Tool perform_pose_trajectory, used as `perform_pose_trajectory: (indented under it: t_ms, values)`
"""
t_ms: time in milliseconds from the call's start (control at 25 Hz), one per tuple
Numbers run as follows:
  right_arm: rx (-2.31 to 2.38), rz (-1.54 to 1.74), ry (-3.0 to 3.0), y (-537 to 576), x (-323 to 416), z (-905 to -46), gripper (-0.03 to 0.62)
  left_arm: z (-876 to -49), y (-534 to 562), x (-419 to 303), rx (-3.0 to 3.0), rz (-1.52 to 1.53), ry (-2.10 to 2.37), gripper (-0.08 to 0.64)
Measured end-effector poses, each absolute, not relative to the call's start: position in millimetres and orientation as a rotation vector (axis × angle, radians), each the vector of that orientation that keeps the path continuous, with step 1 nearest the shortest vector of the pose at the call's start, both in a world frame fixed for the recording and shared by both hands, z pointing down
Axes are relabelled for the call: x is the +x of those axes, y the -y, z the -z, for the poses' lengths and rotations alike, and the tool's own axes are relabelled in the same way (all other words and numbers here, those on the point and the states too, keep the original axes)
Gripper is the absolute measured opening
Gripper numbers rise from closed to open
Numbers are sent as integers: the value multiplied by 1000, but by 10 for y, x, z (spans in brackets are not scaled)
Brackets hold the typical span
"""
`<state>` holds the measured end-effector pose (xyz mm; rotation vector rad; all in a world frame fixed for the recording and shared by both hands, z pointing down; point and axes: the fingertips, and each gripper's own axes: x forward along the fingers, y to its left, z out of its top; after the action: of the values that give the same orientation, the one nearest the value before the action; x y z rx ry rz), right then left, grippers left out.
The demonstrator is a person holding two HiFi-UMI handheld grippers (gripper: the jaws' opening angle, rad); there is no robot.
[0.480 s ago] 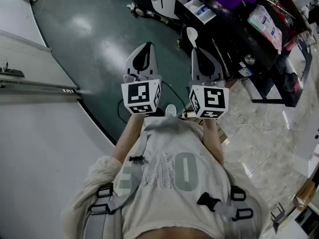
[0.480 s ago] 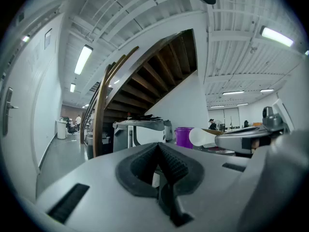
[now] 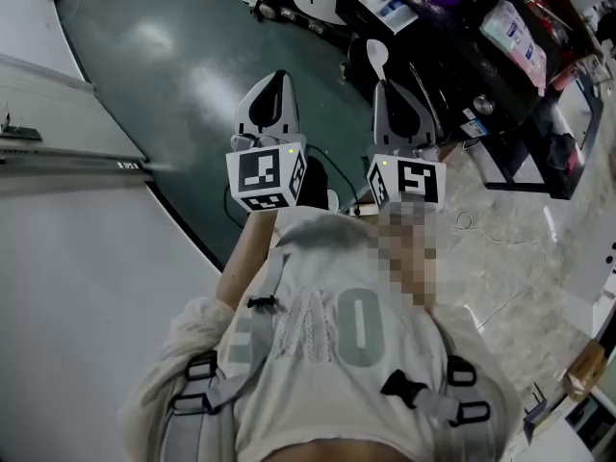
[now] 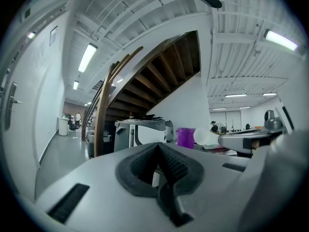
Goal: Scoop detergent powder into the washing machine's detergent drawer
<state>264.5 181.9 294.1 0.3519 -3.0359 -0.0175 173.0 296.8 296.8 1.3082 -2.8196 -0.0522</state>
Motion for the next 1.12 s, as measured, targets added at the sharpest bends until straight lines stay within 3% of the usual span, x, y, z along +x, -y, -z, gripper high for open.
perform_pose_trajectory:
  t_ms: [520,1120]
  values:
    - [419,56,3069,-1377,2462,-2859,9,-2827,-2388,1383,1427,114,2817,20]
    - [548,85,3012,-517,1493,-2842,9,-2714,-1294,386,1595,145,2709,20]
